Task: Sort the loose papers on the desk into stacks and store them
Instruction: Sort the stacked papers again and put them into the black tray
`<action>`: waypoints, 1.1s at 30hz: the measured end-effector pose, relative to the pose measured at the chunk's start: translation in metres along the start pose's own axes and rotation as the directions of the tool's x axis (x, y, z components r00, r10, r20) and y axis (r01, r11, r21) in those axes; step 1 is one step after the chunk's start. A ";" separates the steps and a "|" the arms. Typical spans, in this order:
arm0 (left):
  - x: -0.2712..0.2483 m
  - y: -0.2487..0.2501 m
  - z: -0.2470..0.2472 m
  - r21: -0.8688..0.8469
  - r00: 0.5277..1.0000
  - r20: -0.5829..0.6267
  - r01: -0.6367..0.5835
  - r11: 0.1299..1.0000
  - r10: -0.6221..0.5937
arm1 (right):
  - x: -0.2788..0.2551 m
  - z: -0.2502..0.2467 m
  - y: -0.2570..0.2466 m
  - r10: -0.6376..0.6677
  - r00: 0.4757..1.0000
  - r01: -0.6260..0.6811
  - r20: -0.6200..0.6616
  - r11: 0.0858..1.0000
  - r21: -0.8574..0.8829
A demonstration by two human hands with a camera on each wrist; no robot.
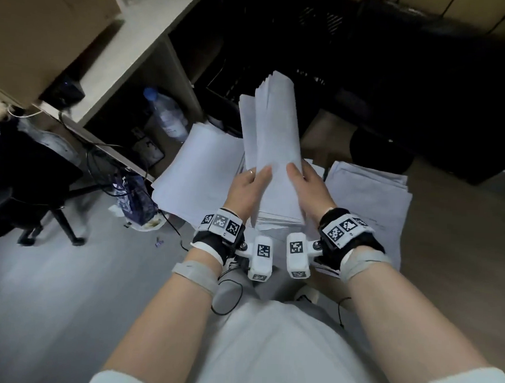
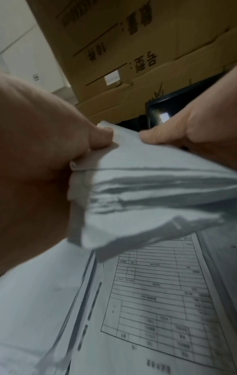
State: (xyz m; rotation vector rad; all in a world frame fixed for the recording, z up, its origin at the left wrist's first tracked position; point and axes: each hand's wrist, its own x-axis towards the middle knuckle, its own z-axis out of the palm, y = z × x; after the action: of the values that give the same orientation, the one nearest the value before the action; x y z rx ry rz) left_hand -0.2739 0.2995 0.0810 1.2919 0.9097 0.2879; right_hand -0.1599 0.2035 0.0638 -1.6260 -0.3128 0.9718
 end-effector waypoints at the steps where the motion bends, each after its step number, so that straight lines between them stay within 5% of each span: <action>1: -0.002 0.000 0.005 0.026 1.000 -0.019 -0.009 1.000 0.010 | -0.001 -0.005 0.004 -0.029 0.999 0.027 -0.041 0.998 -0.062; 8: -0.001 0.016 0.020 -0.183 0.989 -0.037 0.135 0.974 -0.144 | -0.007 -0.016 -0.001 -0.154 0.977 0.135 -0.147 0.982 -0.131; 16: 0.028 0.037 -0.020 -0.049 0.991 0.128 -0.027 0.998 0.033 | -0.004 0.017 -0.049 -0.132 0.991 0.134 0.022 0.964 -0.231; 20: 0.045 0.059 -0.043 0.056 0.995 0.098 -0.003 0.998 -0.002 | 0.001 0.043 -0.061 -0.126 0.991 0.135 0.050 0.943 -0.304; 26: 0.064 0.070 -0.070 -0.015 0.969 0.243 0.047 0.999 -0.042 | 0.008 0.075 -0.069 -0.106 0.994 0.109 0.023 0.951 -0.290; 33: 0.072 0.075 -0.095 0.016 0.967 0.251 -0.050 0.999 0.045 | 0.012 0.102 -0.079 -0.105 0.992 0.085 -0.074 0.969 -0.233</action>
State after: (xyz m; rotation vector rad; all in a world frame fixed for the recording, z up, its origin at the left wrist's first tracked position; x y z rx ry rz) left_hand -0.2745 0.4346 0.1195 1.3375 0.6688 0.1475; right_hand -0.2043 0.3053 0.1305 -1.8393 -0.4543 0.8136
